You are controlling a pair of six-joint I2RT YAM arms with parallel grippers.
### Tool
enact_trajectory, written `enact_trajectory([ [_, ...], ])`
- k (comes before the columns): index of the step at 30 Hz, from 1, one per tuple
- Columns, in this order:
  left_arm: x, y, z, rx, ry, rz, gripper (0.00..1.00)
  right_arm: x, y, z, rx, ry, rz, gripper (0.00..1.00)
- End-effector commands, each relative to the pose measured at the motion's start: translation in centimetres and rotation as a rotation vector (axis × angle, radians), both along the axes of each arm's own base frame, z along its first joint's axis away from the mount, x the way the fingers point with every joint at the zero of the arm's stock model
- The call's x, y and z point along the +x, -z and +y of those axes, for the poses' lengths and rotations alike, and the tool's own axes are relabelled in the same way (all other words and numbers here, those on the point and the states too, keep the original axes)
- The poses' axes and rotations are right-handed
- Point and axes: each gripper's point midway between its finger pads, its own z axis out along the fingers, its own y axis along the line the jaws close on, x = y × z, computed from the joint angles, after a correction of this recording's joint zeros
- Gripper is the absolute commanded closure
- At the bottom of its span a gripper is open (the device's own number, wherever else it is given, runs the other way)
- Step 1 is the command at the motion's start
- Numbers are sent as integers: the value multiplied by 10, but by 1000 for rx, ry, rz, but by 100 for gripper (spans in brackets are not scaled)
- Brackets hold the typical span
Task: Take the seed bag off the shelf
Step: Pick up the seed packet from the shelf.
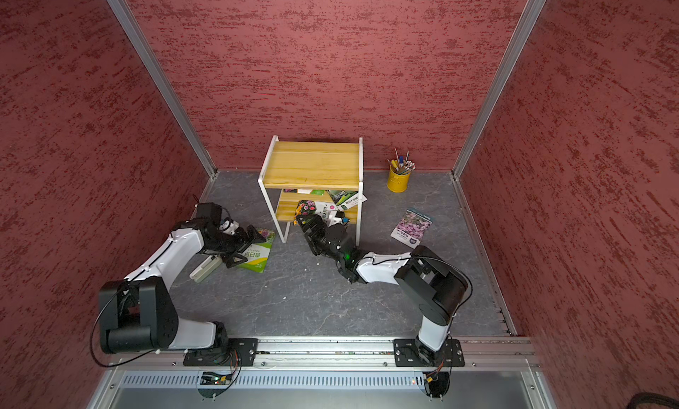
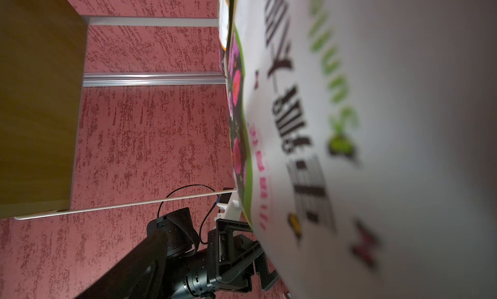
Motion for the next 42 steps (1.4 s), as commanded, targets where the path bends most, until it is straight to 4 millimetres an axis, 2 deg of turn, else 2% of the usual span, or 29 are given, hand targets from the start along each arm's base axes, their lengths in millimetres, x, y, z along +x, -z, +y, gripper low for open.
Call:
enact_trajectory([
  [1,3,-1,-2,-12,5,-19,0,8,-9,-4,-33,60,0,2],
  [11,8,1,0,-12,-17,-5,0,35,-10,-27,-146,262,22,2],
  [18,13,4,-1,-22,-14,11,0,37,-1,-41,-148,357,15,4],
  [21,13,8,-1,-28,-12,26,0,36,3,-47,-143,401,20,12],
  [30,15,10,-5,-59,-6,35,0,34,-5,-42,-164,429,-7,24],
  [32,16,11,-6,-61,-6,34,0,33,-5,-41,-153,425,-14,33],
  [35,15,11,-6,-64,-6,32,0,31,-4,-39,-151,412,-18,40],
  [42,9,16,-7,-68,-6,40,0,28,-13,-20,-109,336,-47,56],
])
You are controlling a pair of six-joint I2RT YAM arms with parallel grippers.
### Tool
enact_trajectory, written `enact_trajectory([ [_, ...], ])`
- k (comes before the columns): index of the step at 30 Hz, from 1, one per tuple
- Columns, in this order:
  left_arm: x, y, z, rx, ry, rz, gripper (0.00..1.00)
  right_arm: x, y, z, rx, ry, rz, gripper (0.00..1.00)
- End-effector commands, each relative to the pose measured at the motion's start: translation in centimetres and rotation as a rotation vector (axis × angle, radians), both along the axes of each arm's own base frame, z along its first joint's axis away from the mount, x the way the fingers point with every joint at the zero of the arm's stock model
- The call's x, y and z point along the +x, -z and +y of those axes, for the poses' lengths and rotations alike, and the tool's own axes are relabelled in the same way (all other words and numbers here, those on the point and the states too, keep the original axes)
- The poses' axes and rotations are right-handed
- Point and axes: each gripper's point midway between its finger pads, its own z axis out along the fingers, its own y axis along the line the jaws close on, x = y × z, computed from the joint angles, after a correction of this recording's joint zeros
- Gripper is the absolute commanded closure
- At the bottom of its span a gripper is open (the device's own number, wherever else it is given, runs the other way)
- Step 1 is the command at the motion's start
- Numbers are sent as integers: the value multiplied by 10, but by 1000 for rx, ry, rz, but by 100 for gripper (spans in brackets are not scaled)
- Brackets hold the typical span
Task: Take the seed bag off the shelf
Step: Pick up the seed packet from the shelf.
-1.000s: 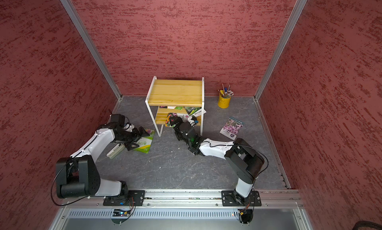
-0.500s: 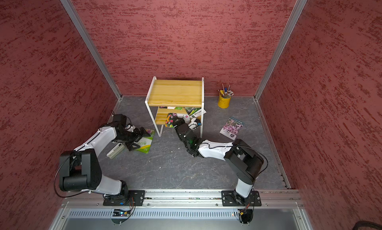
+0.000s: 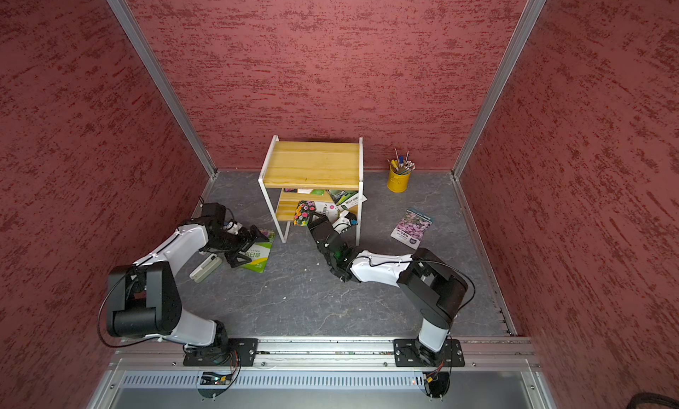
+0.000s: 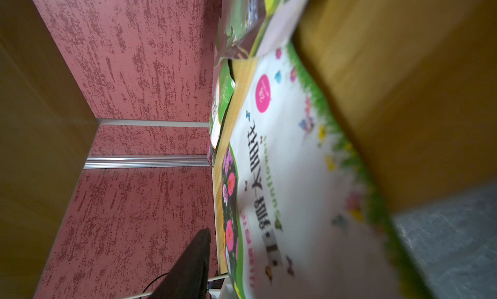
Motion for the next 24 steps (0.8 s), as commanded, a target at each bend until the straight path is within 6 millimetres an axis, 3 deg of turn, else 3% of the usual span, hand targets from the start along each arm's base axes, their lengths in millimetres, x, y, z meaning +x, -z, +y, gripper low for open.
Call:
enact_trajectory([
  [1,1,0,-1,-13,-1,-13,0,-1,-16,16,55,-52,-52,59],
  [7,1,-2,-1,-13,-1,-17,0,-3,-13,21,86,-70,-41,96],
  [13,2,-2,-1,-12,-1,-16,0,-5,-12,25,117,-85,-31,99],
  [16,3,-1,-1,-11,-2,-14,0,-6,-13,27,120,-100,-29,95],
  [22,2,-1,-1,-11,-4,-14,0,-9,-7,29,128,-119,-7,65],
  [24,1,0,-1,-11,-5,-12,0,-10,-7,30,131,-128,-4,61],
])
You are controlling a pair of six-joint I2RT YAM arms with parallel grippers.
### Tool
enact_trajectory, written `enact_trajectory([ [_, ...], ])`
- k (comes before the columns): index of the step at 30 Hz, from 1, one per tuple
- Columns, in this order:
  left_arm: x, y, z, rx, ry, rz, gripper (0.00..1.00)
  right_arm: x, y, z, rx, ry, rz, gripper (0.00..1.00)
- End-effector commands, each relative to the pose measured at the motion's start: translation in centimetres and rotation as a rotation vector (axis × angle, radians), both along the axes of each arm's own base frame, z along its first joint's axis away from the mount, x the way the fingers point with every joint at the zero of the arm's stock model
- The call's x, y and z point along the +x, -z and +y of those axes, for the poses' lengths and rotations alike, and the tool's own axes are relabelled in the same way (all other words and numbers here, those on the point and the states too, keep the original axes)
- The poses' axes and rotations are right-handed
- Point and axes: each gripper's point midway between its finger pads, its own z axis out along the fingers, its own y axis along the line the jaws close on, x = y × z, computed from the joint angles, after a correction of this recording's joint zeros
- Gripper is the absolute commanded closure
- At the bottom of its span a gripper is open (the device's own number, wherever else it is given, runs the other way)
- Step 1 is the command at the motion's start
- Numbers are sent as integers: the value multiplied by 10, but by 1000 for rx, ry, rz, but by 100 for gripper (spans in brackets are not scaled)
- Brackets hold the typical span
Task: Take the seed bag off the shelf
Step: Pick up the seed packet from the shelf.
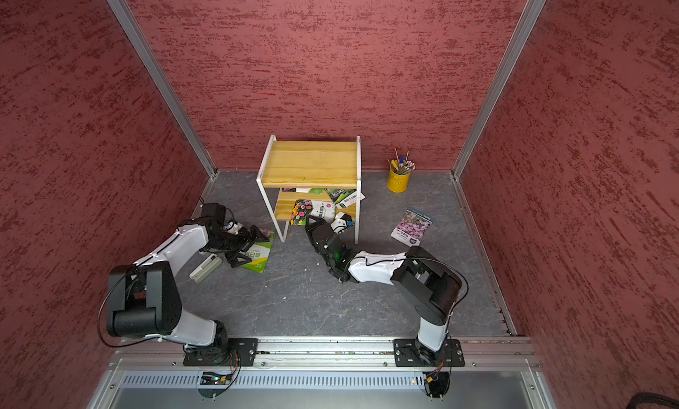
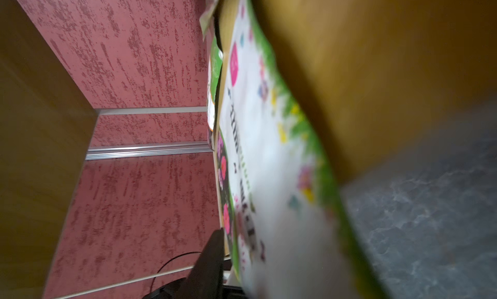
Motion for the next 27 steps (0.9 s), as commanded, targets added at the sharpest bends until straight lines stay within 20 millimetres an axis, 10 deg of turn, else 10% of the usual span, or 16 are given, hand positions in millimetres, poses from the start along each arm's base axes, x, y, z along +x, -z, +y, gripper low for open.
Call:
enact_trajectory([
  [1,1,-1,-1,-10,-4,-9,0,-5,-10,8,35,-46,-22,60],
  [10,1,-1,-1,-11,-5,-7,0,-13,-27,6,44,-60,-28,60],
  [27,-1,1,-3,-16,-2,-3,0,-17,-25,14,72,-97,-27,100],
])
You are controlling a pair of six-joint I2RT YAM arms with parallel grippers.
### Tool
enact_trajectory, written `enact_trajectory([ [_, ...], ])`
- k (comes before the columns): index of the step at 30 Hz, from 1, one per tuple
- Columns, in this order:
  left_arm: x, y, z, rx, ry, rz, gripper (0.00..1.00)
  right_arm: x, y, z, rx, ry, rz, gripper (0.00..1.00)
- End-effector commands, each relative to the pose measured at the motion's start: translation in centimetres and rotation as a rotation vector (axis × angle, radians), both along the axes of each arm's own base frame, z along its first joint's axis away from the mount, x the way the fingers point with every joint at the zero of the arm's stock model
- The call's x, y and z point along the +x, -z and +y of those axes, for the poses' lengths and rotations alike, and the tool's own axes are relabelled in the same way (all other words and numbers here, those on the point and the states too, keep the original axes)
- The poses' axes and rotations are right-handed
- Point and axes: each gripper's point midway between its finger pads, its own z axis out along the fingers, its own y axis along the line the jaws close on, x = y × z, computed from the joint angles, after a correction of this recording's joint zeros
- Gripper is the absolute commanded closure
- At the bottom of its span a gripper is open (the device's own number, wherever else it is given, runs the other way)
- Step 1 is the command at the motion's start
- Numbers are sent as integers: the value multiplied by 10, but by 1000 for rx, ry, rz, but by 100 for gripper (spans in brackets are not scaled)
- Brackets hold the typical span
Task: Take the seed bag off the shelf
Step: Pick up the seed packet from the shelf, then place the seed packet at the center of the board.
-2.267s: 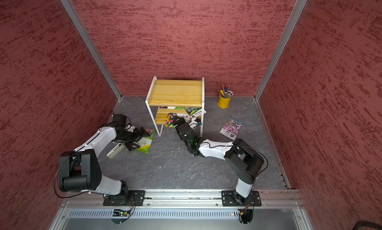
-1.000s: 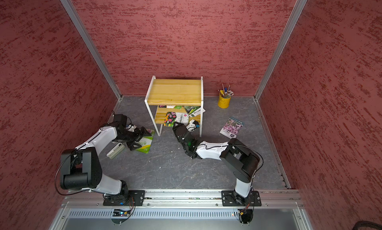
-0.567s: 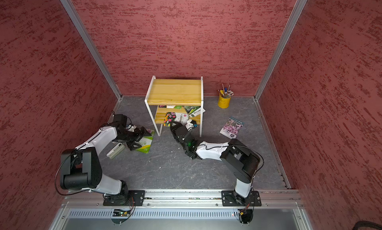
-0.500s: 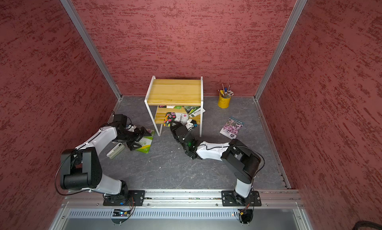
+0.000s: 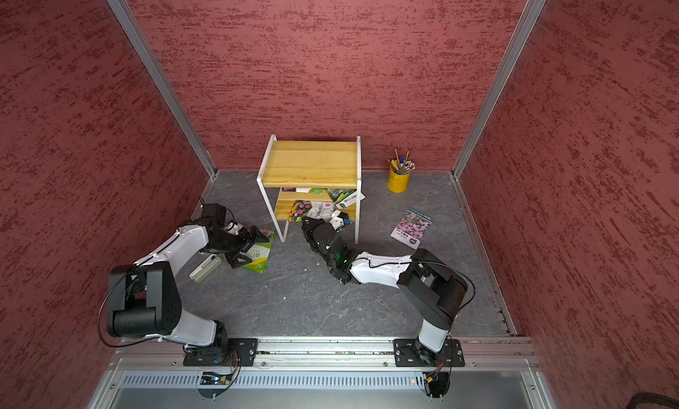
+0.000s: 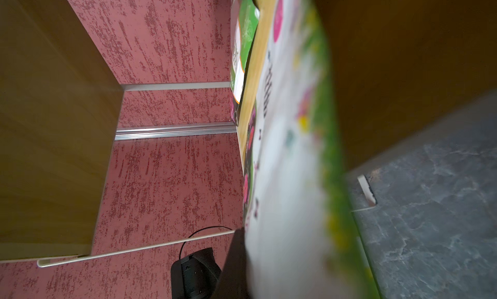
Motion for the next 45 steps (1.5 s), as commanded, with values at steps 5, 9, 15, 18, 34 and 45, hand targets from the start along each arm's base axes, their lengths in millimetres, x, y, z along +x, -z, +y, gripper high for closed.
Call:
enact_trajectory([
  [5,1,-3,-1,-3,3,-16,0,-16,-20,24,8,-157,-72,100],
  [9,4,-7,1,4,-1,-29,0,-36,-25,39,18,-296,-92,100],
  [15,14,-16,3,16,-13,-55,0,-80,-2,12,-25,-407,-17,100],
  [18,17,-19,6,22,-26,-52,0,-112,21,3,-74,-527,61,100],
  [34,13,-24,16,85,-71,-62,0,-178,148,23,-174,-927,387,35],
  [45,3,-17,16,69,-95,-43,0,-192,75,-99,-434,-791,407,2],
])
